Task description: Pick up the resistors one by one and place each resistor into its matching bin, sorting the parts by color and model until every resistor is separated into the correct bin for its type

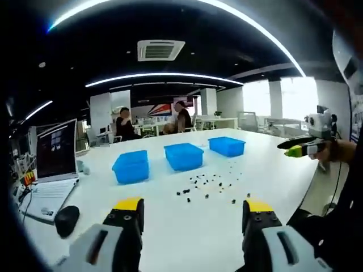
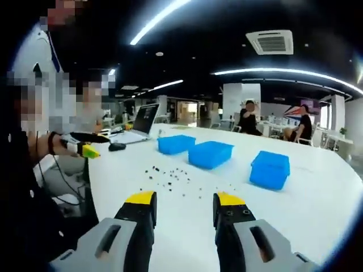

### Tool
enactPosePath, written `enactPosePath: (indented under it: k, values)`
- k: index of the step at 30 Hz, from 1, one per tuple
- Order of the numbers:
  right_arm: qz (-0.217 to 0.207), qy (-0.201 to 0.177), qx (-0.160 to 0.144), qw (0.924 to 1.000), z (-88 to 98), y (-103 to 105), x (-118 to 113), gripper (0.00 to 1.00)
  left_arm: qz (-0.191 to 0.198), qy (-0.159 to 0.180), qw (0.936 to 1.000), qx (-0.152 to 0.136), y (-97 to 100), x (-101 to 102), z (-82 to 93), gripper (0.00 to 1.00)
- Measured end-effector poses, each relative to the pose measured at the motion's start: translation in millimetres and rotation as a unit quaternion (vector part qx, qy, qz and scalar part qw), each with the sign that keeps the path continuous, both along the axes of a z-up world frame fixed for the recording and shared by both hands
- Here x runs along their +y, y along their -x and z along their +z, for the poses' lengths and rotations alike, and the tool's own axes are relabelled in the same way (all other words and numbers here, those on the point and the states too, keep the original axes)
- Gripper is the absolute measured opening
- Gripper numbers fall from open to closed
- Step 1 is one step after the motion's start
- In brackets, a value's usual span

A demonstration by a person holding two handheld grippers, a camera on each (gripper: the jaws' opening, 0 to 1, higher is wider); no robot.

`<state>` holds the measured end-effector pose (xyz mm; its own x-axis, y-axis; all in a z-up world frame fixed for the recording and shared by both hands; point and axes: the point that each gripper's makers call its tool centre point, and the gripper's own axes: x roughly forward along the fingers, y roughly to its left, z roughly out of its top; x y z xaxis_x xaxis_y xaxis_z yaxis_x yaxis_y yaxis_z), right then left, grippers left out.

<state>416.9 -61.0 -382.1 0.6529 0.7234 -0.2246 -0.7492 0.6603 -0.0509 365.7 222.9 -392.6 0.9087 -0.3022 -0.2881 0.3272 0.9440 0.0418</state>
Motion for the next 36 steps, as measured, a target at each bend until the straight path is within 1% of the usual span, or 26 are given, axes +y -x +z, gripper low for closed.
enactPosePath:
  k: [2,5,6,7,8,11,12,14,17,18,20,21,23,26,27,28,29,30,32,33,34,36]
  values:
    - [-0.001,0.006,-0.002,1.0000,2.8,2,-4,0.41,-0.010,0.005,0.9999,0.007,2.8,-4,-2.7,0.71]
    - [0.019,0.027,-0.006,0.9994,6.4,4,-3,0.41,-0.043,0.007,0.9990,0.013,9.6,-15,-4.8,0.72]
    - [0.028,0.041,-0.011,0.9987,6.6,4,-1,0.40,-0.049,0.004,0.9987,0.012,11.3,-17,-5.0,0.73]
    - [0.032,0.060,-0.027,0.9973,8.8,1,-1,0.39,-0.054,0.001,0.9985,0.009,12.5,-19,-5.2,0.73]
    - [0.038,0.074,-0.050,0.9953,13.3,-2,1,0.39,-0.064,-0.002,0.9979,0.013,14.6,-23,-6.9,0.73]
    - [0.071,0.092,-0.049,0.9920,18.5,-3,13,0.38,-0.076,-0.008,0.9969,0.018,18.2,-27,-9.6,0.73]
    - [0.088,0.098,-0.054,0.9898,23.6,-5,21,0.38,-0.084,-0.010,0.9962,0.021,20.2,-29,-10.5,0.73]
    - [0.113,0.115,-0.052,0.9856,26.0,-6,29,0.38,-0.101,-0.011,0.9944,0.027,25.0,-35,-12.4,0.73]
    - [0.160,0.141,-0.049,0.9758,28.6,-7,41,0.38,-0.122,-0.012,0.9919,0.034,32.1,-41,-15.2,0.73]
    - [0.184,0.152,-0.043,0.9700,27.8,-6,48,0.38,-0.129,-0.016,0.9909,0.036,34.4,-42,-17.2,0.73]
    - [0.220,0.179,-0.024,0.9586,21.3,-3,57,0.36,-0.139,-0.021,0.9891,0.045,38.4,-43,-23.0,0.73]
    - [0.237,0.195,-0.019,0.9514,17.2,-3,61,0.35,-0.142,-0.023,0.9884,0.049,40.0,-43,-25.9,0.73]
    - [0.276,0.234,-0.015,0.9321,7.9,1,71,0.34,-0.143,-0.027,0.9878,0.055,42.5,-41,-30.0,0.73]
    - [0.329,0.297,-0.009,0.8963,-9.0,7,81,0.31,-0.141,-0.026,0.9879,0.059,45.2,-38,-31.4,0.72]
    - [0.339,0.312,-0.007,0.8877,-13.6,7,82,0.30,-0.141,-0.026,0.9879,0.060,46.0,-37,-31.5,0.72]
    - [0.357,0.334,-0.007,0.8720,-21.5,8,86,0.30,-0.139,-0.026,0.9880,0.060,46.6,-36,-31.6,0.72]
    - [0.367,0.345,-0.010,0.8640,-25.1,8,88,0.30,-0.137,-0.027,0.9883,0.061,46.8,-34,-32.0,0.72]
    - [0.384,0.361,-0.010,0.8498,-31.9,8,93,0.30,-0.133,-0.027,0.9887,0.063,46.9,-31,-33.4,0.72]
    - [0.404,0.375,0.000,0.8342,-41.1,12,102,0.30,-0.125,-0.028,0.9895,0.066,47.0,-26,-35.8,0.72]
    - [0.412,0.380,0.002,0.8281,-43.9,13,105,0.30,-0.123,-0.028,0.9897,0.068,47.3,-24,-36.3,0.72]
    - [0.424,0.389,0.002,0.8180,-49.1,14,111,0.30,-0.122,-0.028,0.9897,0.069,48.8,-23,-36.8,0.72]
    - [0.432,0.401,0.007,0.8076,-57.5,14,118,0.27,-0.121,-0.028,0.9898,0.070,50.4,-21,-37.2,0.72]
